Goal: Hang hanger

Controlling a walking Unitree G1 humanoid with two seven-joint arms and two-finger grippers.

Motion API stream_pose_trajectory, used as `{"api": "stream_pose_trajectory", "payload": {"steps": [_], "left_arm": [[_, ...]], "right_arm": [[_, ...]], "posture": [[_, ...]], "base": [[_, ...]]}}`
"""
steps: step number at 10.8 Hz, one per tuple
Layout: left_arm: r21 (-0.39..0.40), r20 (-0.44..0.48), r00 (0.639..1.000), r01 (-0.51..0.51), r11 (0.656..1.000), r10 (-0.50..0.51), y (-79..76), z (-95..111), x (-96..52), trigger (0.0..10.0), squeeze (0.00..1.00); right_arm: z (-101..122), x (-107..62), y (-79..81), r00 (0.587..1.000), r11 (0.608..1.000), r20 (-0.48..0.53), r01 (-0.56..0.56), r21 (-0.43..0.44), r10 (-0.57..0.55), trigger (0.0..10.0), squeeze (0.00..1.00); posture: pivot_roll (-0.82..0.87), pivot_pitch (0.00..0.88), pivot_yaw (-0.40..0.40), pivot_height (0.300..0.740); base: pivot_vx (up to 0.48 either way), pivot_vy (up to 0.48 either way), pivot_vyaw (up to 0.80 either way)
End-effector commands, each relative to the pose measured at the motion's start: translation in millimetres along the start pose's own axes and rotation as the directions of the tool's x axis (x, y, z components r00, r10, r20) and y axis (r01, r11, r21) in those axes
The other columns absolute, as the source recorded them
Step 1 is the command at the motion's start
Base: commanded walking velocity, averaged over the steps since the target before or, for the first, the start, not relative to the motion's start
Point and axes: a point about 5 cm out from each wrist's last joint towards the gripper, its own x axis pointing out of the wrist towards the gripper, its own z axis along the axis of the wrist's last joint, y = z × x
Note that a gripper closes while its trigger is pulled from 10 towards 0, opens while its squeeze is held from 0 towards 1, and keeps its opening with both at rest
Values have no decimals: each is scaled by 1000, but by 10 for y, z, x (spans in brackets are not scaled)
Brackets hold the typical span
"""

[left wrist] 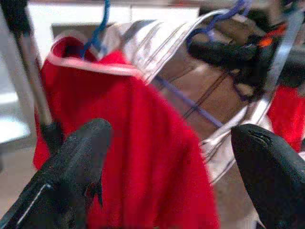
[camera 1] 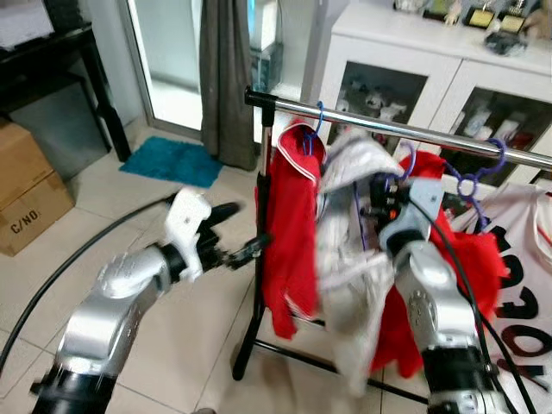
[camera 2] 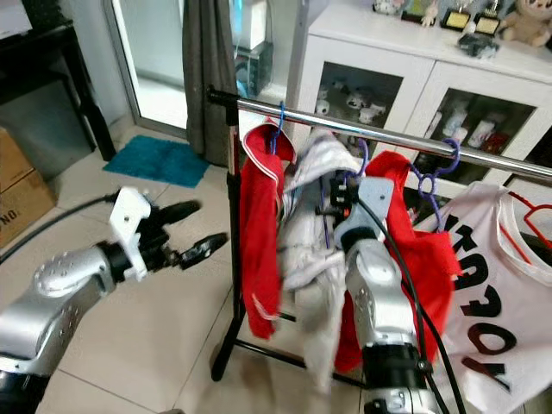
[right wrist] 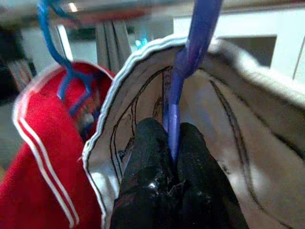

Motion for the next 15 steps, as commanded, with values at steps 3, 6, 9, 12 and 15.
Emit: {"api": "stream_pose_trajectory", "payload": {"steps": [3,6,9,12,15], "left_arm": [[37,16,989,149,988,-150,-57,243,191,10000,0],[43,11,984,176,984,-176,-67,279,232,10000,0],[44,4,983,183,982,-184,-74,283,221,10000,0],[35,6,984,179,983,-179,-77,265,203,10000,0],[35,-9,996,92,995,-92,-15,176,176,10000,0]], "right_arm": [[240,363,-36,997,996,-7,74,-44,-74,10000,0],[349,666,-82,990,988,-76,113,-105,-122,10000,0],[346,795,-148,971,984,-181,137,-114,-156,10000,0],[-30,664,-185,932,990,-339,104,-100,-132,10000,553],[-40,596,-130,968,995,-249,-5,-101,-20,10000,1000]], "posture": [[-70,0,-58,740],[-64,0,-54,740],[-53,0,-59,740],[-60,0,-55,740],[-81,0,-30,740]], "base": [[0,0,0],[0,0,0],[0,0,0],[0,0,0],[0,0,0]]}}
